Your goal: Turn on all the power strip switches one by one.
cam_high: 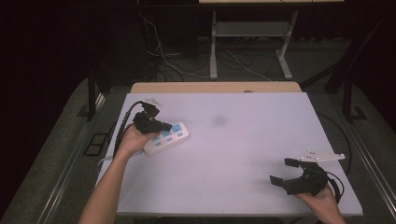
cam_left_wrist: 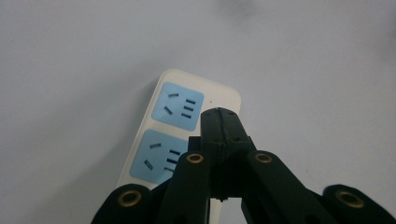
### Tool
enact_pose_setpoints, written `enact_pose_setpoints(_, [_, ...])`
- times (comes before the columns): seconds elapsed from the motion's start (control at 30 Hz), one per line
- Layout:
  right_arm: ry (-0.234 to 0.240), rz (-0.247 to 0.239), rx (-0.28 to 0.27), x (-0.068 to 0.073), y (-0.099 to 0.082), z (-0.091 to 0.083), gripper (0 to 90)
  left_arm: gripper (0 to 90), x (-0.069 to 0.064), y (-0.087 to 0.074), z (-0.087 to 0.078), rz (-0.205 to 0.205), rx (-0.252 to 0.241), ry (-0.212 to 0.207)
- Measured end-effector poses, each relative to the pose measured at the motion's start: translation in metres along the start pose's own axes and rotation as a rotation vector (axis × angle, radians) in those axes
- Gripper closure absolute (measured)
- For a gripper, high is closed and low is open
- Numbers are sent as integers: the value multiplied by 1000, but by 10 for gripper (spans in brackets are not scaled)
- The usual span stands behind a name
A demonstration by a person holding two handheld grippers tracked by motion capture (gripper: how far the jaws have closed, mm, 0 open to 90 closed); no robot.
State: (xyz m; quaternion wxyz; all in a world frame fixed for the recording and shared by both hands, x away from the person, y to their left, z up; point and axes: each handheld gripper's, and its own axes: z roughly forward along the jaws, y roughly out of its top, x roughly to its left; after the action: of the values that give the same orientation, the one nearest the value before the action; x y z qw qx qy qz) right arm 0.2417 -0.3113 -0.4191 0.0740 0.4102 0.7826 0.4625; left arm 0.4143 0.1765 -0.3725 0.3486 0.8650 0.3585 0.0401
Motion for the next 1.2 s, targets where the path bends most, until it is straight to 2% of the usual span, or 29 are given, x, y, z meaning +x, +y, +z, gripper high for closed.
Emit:
enact_pose_setpoints(0.2, [0,2,-1,0,0,-1,6,899,1,8,1,8,3,-2])
enact_pose_setpoints(0.63, [0,0,1,-1,0,-1,6,899,-2,17,15,14,-2,-26])
enact_pose_setpoints(1.2, [-2,-3,1,-2,-1,-2,6,898,-2,15,37,17,26,-45])
